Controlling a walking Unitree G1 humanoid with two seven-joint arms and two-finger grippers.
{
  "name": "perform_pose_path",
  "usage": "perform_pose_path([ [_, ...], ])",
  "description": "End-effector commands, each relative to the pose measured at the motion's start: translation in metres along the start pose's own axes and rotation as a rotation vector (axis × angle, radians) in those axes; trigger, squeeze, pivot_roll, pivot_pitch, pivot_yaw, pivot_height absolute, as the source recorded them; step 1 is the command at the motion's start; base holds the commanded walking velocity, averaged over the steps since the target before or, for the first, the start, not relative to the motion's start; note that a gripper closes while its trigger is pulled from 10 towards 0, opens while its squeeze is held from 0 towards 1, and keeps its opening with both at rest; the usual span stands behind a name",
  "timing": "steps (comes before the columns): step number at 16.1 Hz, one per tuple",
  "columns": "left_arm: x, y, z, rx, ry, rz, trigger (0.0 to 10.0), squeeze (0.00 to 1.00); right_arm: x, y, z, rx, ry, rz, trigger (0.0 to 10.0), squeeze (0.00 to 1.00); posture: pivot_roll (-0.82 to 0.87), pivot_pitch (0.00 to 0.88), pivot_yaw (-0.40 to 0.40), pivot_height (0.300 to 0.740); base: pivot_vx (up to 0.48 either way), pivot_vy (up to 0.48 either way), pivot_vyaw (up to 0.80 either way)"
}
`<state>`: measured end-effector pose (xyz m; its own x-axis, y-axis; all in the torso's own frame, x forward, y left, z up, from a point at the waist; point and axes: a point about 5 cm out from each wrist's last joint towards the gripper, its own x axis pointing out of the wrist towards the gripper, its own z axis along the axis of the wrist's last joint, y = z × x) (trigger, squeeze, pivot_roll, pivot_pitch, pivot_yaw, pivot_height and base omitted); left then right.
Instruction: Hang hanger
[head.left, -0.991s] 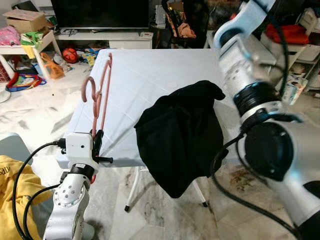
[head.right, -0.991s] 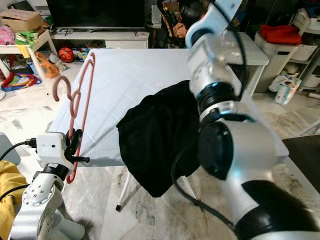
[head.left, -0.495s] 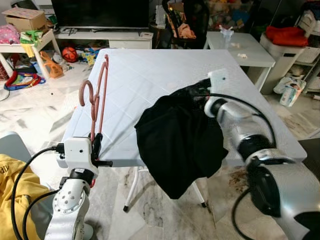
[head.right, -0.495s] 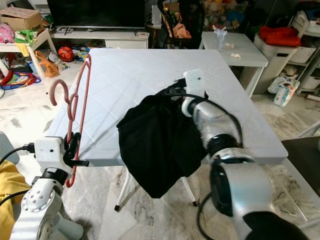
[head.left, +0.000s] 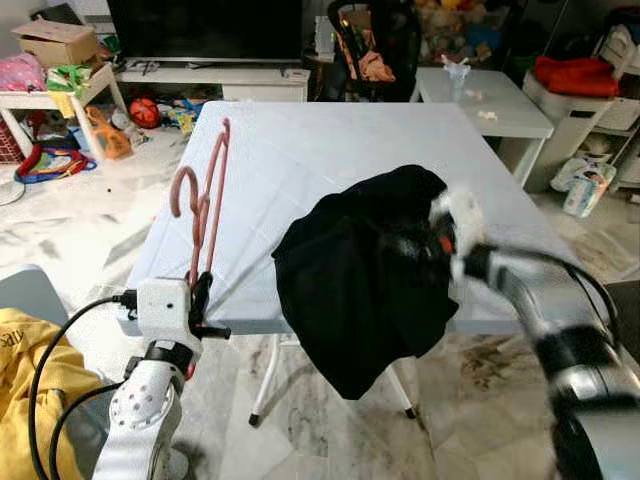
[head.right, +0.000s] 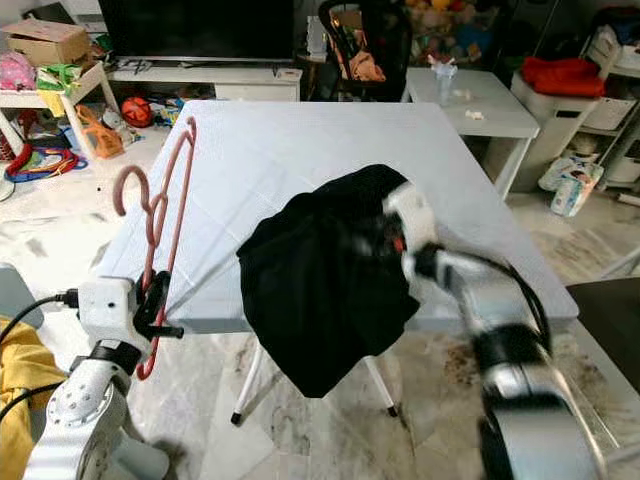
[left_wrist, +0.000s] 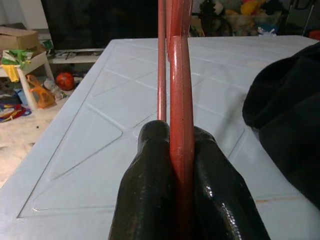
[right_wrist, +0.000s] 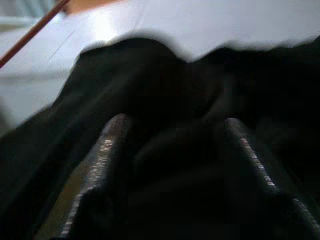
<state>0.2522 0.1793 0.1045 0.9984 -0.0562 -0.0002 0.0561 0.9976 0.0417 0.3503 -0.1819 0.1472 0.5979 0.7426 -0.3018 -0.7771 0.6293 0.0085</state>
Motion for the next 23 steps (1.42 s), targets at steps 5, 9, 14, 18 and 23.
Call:
perform_pose_path([
  [5, 0.001, -0.004, -0.005, -0.001, 0.037, -0.020, 10.0, 0.00, -0.013, 0.014, -0.015, -0.108, 0.166, 0.112, 10.0, 1.00, -0.02, 0.000, -0.030, 0.740, 0.000, 0.000, 0.00],
  [9, 0.001, -0.004, -0.005, -0.002, 0.036, -0.017, 10.0, 0.00, 0.003, 0.019, -0.014, -0.152, 0.114, 0.033, 10.0, 1.00, -0.02, 0.000, -0.033, 0.740, 0.000, 0.000, 0.00],
  [14, -0.002, -0.006, -0.007, -0.003, 0.042, -0.025, 10.0, 0.00, 0.016, 0.025, -0.021, -0.165, 0.092, -0.096, 10.0, 1.00, -0.02, 0.000, -0.045, 0.740, 0.000, 0.000, 0.00],
  [18, 0.002, -0.008, -0.005, -0.004, 0.036, -0.028, 10.0, 0.00, 0.023, 0.033, -0.040, -0.123, 0.169, -0.118, 10.0, 1.00, -0.02, 0.000, -0.044, 0.740, 0.000, 0.000, 0.00],
  [23, 0.000, -0.011, -0.010, -0.006, 0.051, -0.039, 10.0, 0.00, 0.038, 0.047, -0.064, -0.007, 0.213, -0.235, 0.0, 0.00, -0.02, 0.000, -0.040, 0.740, 0.000, 0.000, 0.00],
])
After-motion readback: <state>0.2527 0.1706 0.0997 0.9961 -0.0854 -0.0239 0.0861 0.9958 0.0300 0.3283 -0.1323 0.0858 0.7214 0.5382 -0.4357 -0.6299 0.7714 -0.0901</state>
